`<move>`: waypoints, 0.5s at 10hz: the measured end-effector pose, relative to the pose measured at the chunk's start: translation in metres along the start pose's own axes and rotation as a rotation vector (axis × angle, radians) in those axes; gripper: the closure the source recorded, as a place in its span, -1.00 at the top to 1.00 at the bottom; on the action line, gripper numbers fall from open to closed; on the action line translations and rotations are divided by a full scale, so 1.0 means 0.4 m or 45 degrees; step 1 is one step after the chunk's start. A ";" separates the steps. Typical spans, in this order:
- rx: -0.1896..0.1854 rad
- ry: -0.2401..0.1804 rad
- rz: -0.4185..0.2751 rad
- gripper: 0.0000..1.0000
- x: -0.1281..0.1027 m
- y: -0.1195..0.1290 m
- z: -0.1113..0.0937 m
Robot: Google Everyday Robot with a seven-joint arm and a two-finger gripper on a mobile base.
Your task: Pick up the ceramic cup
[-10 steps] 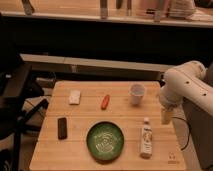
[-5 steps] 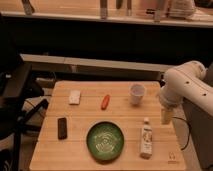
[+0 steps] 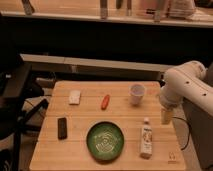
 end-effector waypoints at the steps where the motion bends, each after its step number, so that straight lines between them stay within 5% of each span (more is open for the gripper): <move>1: 0.010 0.003 -0.039 0.60 -0.012 -0.028 0.003; 5: 0.018 0.020 -0.130 0.60 -0.036 -0.089 0.012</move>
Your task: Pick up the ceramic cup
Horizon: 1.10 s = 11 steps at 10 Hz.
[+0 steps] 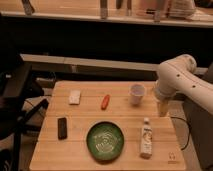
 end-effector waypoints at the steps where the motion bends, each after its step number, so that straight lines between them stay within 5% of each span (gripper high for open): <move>1: 0.006 -0.001 -0.014 0.60 0.002 -0.005 -0.001; 11: 0.032 -0.018 -0.230 0.60 -0.073 -0.102 0.061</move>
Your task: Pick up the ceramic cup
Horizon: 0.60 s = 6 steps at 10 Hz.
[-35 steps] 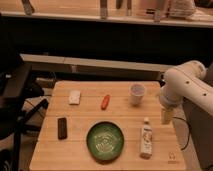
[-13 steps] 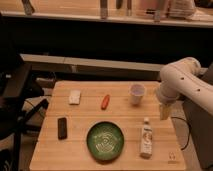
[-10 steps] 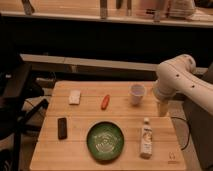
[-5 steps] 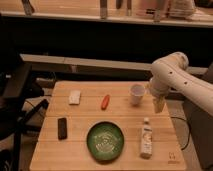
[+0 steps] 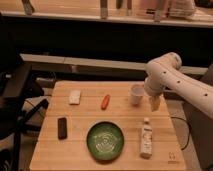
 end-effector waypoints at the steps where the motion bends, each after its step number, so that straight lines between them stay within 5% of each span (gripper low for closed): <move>1: 0.000 -0.004 -0.020 0.60 -0.005 -0.007 0.010; 6: 0.010 -0.031 -0.102 0.60 -0.036 -0.037 0.062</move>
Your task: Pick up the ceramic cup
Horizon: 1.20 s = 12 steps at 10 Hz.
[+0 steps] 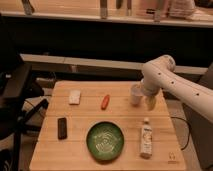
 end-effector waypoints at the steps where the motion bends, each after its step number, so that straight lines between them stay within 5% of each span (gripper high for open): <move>1: 0.003 -0.012 -0.013 0.60 -0.001 -0.007 0.014; 12: 0.009 -0.063 -0.099 0.60 -0.021 -0.053 0.123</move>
